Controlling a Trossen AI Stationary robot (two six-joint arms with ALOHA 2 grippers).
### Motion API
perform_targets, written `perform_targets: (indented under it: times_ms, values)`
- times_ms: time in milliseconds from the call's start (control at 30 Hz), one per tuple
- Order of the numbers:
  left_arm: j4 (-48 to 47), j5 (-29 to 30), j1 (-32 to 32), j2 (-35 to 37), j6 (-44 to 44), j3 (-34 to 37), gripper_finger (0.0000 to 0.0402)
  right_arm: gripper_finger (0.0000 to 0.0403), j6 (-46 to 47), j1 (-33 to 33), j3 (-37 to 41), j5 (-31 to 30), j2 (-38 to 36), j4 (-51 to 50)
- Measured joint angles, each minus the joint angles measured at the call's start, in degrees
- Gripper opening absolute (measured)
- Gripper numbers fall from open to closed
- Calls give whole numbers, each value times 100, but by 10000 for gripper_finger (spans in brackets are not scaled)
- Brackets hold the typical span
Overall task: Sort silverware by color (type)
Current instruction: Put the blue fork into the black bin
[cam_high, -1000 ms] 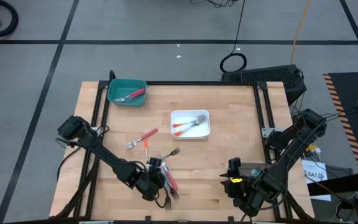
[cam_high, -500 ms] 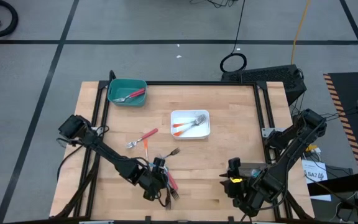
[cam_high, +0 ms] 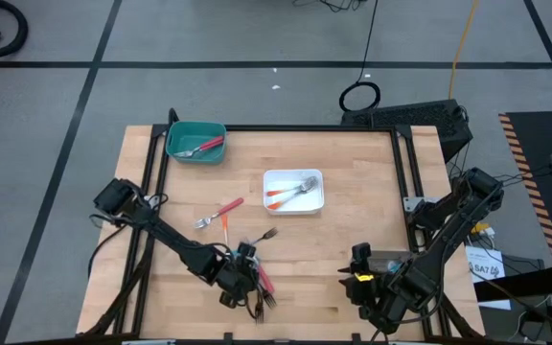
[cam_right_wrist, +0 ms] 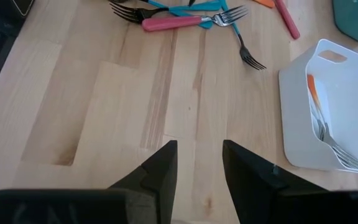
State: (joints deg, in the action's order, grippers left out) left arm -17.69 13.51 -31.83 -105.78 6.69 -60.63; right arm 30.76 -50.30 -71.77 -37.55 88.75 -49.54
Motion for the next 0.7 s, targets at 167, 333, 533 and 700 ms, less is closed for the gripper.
perform_targets:
  times_ms: [167, 333, 533, 700]
  values:
    - [228, 9, 48, 0, 95, 258, 154, 121, 2, -2, 0, 12, 0, 2]
    - [894, -37, 153, 40, 136, 666, 154, 121, 2, -2, 0, 12, 0, 0]
    - [1102, -241, 312, 35, 275, 881, 154, 121, 2, -2, 0, 7, 0, 2]
    - [1151, -467, 433, 28, 196, 895, 137, 121, 2, -2, 0, 3, 0, 0]
